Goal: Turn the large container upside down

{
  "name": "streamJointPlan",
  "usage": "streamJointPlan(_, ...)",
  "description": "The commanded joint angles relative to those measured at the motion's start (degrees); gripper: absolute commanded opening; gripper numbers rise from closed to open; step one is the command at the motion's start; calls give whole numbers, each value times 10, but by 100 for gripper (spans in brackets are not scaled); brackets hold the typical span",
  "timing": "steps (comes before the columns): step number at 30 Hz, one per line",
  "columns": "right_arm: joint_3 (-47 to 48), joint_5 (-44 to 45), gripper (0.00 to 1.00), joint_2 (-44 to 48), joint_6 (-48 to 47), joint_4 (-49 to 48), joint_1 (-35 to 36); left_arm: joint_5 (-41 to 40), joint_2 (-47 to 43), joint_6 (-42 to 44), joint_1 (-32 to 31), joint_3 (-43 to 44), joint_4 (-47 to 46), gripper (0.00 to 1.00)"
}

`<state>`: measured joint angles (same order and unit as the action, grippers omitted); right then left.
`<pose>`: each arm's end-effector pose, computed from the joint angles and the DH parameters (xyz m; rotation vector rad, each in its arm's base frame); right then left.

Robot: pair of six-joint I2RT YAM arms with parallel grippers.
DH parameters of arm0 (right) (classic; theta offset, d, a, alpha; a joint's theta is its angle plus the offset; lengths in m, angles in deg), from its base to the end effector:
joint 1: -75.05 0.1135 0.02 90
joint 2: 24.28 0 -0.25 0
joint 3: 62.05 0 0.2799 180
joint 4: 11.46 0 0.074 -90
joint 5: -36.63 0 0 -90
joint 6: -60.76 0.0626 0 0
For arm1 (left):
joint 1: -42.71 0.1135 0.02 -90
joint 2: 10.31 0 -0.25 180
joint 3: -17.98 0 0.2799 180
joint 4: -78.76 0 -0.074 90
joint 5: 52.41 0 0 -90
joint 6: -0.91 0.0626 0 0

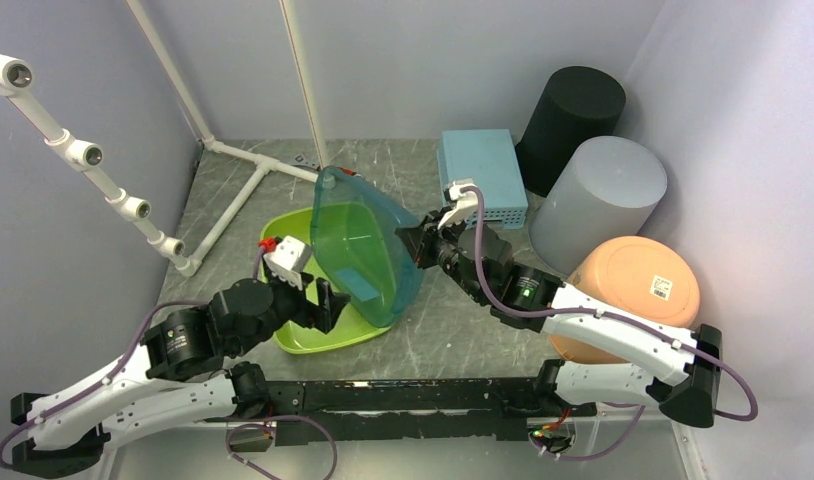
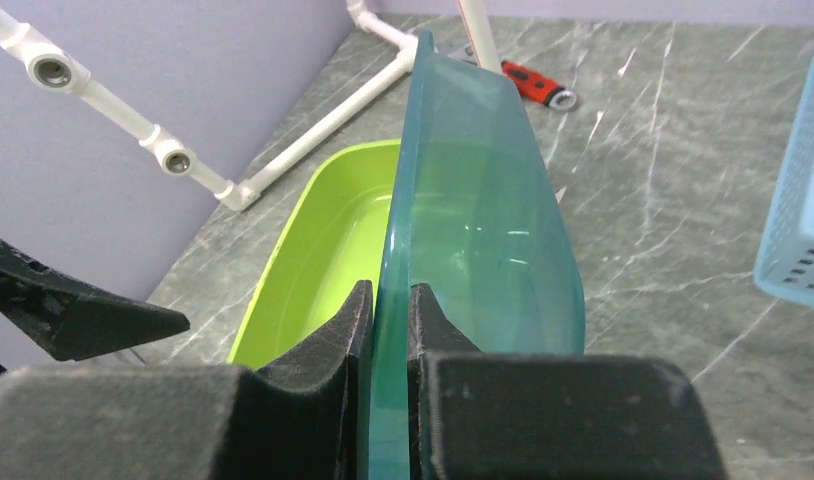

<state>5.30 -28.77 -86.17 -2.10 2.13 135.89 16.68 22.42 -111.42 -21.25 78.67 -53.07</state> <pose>0.1740 0.2584 0.3421 -0.1885 1.7514 0.7711 0.0996 -0.1530 0.3341 0.4561 1.9024 -0.6642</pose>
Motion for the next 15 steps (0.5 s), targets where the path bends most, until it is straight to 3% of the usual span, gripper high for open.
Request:
streamJointPlan(1,69,49,0,25,-93,-21,8,-177,10,-123,-2,27,112,92)
streamJointPlan(5,103,72,0,20,-148,-7,12,-267,28,-234,-2,34,206,93)
streamJointPlan(10,154,124,0,3,-218,22,29,-321,41,-325,-2,45,287,94)
streamJointPlan(15,178,183,0,1,-291,10,49,-317,53,-314,-2,32,270,94)
